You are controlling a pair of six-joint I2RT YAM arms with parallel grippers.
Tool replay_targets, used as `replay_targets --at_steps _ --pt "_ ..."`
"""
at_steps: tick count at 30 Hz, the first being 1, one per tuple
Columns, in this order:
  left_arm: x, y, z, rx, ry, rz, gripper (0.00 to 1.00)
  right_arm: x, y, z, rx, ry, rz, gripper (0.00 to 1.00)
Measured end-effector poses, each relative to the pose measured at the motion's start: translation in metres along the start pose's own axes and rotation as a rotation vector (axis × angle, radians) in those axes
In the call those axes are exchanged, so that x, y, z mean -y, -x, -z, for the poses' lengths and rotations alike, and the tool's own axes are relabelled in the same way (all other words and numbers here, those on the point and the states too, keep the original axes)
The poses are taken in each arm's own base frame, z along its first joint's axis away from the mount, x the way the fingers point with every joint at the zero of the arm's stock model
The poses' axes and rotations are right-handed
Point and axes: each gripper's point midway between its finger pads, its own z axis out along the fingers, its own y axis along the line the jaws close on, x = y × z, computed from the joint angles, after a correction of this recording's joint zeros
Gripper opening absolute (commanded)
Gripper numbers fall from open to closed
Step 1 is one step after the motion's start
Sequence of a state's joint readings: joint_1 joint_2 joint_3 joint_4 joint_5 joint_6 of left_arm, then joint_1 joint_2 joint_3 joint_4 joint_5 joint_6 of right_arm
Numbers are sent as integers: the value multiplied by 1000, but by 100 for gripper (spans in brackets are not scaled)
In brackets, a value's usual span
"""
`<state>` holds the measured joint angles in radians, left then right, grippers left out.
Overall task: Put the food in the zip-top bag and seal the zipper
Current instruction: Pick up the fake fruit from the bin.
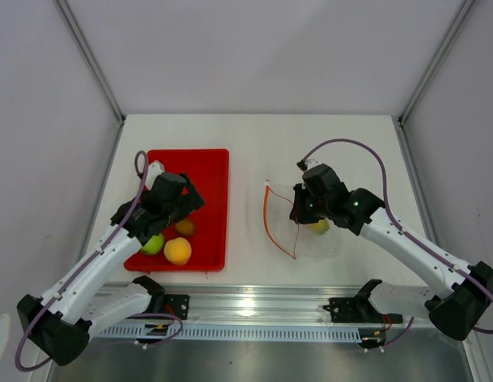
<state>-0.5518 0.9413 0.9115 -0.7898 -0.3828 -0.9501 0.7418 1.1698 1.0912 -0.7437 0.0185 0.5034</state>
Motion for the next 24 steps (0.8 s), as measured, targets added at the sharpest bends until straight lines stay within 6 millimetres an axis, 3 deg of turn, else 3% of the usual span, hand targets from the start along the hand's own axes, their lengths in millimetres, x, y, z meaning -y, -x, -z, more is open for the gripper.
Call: replay_targets --at_steps 7,12,17,24 --pt "-36 9 -19 -52 214 111 99 1 -1 0 -1 0 4 0" --pt "-44 15 -37 -143 391 159 99 2 -1 1 3 -3 4 0" --pt "-50 -2 -60 -263 506 138 99 4 -3 1 1 -12 6 0" --pt "-58 -14 -65 -300 554 167 99 7 -1 3 17 -25 8 0"
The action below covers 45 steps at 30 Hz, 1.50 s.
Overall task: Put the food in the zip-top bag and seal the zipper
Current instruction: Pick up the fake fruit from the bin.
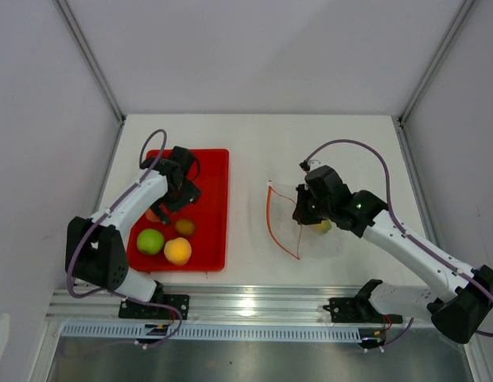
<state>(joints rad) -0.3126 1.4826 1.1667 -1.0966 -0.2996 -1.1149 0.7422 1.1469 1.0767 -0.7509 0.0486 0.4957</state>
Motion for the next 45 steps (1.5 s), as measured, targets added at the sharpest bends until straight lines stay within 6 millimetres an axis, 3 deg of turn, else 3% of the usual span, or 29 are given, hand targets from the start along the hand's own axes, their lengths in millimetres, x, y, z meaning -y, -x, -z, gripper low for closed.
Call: replay_targets --at_steps 33,45 --pt "-9 -35 -58 -105 110 26 100 7 -8 -2 -12 -17 1 0" --pt "-16 -43 -71 -105 116 45 86 8 -12 -3 -17 -19 1 0"
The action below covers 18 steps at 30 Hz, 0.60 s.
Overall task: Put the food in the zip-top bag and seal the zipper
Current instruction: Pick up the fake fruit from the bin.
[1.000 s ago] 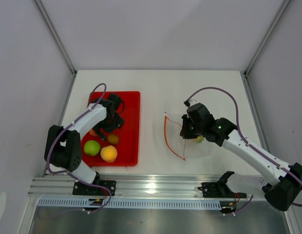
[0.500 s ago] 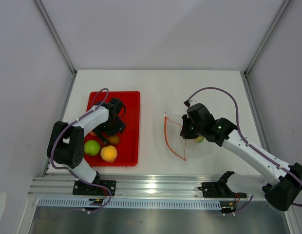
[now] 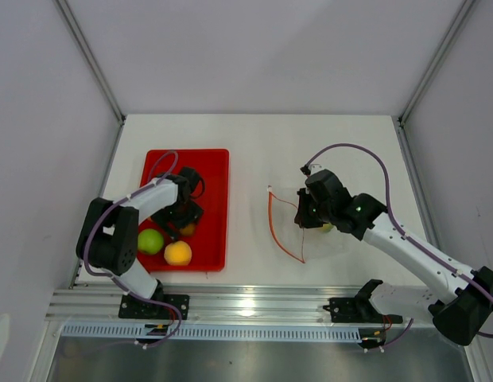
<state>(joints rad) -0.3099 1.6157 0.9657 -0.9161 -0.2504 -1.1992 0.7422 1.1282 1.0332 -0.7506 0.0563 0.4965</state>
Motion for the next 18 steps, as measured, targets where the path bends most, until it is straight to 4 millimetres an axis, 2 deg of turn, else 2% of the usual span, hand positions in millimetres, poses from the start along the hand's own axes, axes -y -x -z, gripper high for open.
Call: replay_targets --at_steps 8,9,11,14,15,17,18 --pt "-1 2 1 14 -19 16 67 0 0 0 1 0 0 0" --pt "-1 2 2 17 -22 18 60 0 0 0 1 0 0 0" --pt "0 3 3 20 -29 20 54 0 0 0 1 0 0 0" --pt "2 4 5 25 -41 21 36 0 0 0 1 0 0 0" --pt "2 5 6 26 -45 21 33 0 0 0 1 0 0 0" --pt "3 6 7 30 -54 22 19 0 0 0 1 0 0 0" --pt "3 6 9 33 -61 19 1 0 0 0 1 1 0 0"
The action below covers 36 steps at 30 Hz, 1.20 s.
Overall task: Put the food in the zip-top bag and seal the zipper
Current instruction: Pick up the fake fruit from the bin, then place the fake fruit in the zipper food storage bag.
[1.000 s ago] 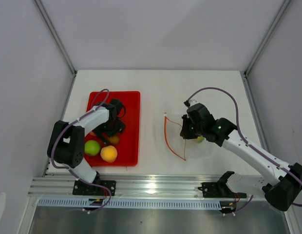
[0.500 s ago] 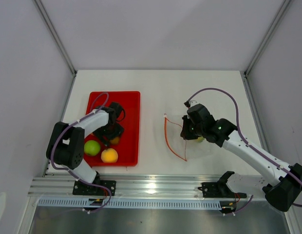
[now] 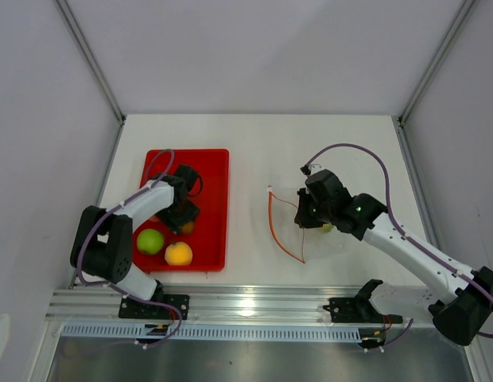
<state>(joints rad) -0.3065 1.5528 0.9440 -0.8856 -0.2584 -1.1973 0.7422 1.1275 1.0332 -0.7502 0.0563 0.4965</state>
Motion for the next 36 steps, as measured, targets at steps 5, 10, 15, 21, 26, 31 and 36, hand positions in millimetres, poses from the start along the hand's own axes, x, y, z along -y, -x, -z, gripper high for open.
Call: replay_targets --at_steps 5,10,15,21,26,31,36 --pt "8 9 17 37 -90 -5 1 0 0 0 1 -1 0 0" --pt "15 21 52 130 -302 -17 0 1 1 0 4 -7 0 0" --pt "32 27 106 237 -603 -83 1 1 1 0 4 -6 -1 0" --pt "55 5 176 301 -968 -278 1 0 0 0 4 -6 -3 0" --pt "79 -48 209 214 -1162 -538 1 0 0 0 3 -5 -1 0" --pt "90 -112 232 107 -1326 -768 0 -1 0 0 4 -4 -1 0" --pt "95 -149 257 45 -1484 -855 1 -2 2 1 11 -5 -2 0"
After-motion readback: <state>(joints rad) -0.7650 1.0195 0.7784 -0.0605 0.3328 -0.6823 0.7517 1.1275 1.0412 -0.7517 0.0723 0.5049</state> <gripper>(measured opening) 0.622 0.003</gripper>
